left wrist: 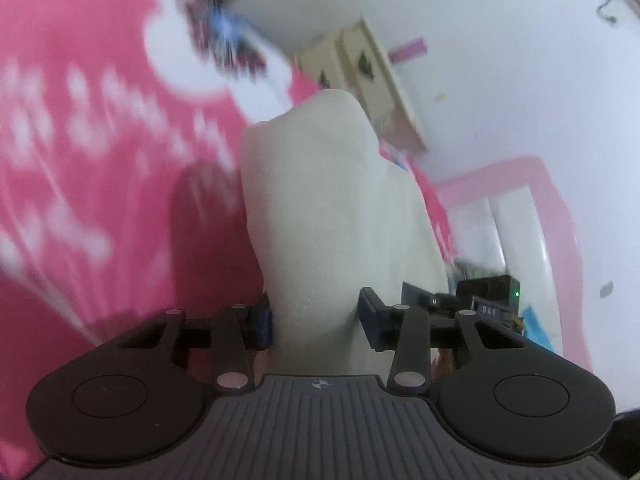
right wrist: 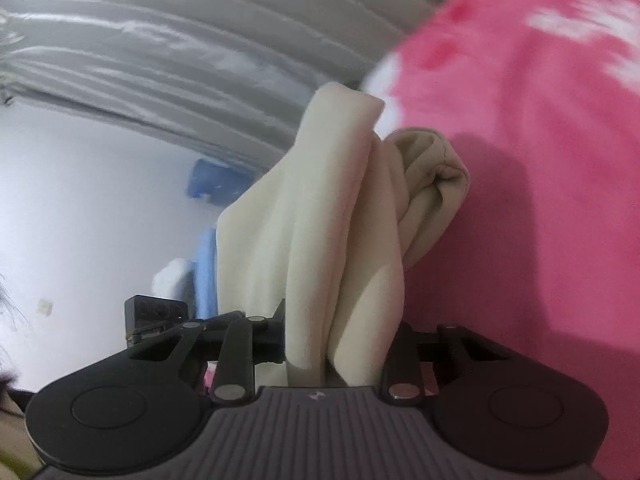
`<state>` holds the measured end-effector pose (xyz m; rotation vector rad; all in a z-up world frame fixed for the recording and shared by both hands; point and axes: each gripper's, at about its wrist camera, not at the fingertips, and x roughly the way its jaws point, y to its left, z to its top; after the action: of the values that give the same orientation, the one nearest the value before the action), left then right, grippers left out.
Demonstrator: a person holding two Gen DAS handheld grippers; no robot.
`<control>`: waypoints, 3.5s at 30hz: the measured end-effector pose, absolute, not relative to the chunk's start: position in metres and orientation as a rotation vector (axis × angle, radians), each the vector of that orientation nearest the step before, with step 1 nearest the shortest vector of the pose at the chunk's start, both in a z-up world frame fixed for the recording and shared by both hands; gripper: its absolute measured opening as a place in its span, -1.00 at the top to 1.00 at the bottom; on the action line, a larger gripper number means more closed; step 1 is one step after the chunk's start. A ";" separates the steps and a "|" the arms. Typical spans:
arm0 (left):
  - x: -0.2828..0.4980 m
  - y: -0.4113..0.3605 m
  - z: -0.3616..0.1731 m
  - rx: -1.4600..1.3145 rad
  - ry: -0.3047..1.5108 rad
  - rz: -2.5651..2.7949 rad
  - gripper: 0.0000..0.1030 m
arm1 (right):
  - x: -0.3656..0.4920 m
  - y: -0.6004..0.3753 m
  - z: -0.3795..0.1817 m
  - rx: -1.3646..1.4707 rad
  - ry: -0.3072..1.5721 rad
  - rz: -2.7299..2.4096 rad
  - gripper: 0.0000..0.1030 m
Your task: Fold clothes
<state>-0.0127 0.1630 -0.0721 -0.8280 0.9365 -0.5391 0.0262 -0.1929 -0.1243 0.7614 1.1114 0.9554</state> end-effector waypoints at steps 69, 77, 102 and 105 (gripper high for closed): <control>0.054 0.094 -0.034 0.084 0.967 0.020 -0.21 | 0.107 0.013 -0.090 -0.317 0.788 0.579 0.79; 0.056 0.090 -0.036 0.085 0.981 0.040 -0.23 | 0.070 -0.002 -0.057 -0.271 0.743 0.601 0.75; 0.055 0.091 -0.036 0.101 1.001 0.049 -0.26 | 0.006 -0.015 -0.054 -0.279 0.855 0.648 0.72; 0.055 0.090 -0.036 0.104 0.999 0.048 -0.27 | -0.006 -0.010 -0.074 -0.353 0.907 0.662 0.72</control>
<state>0.0548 0.0897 -0.0359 0.1044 0.9994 0.0484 -0.0059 -0.0104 -0.0739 -0.3530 0.9068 0.6624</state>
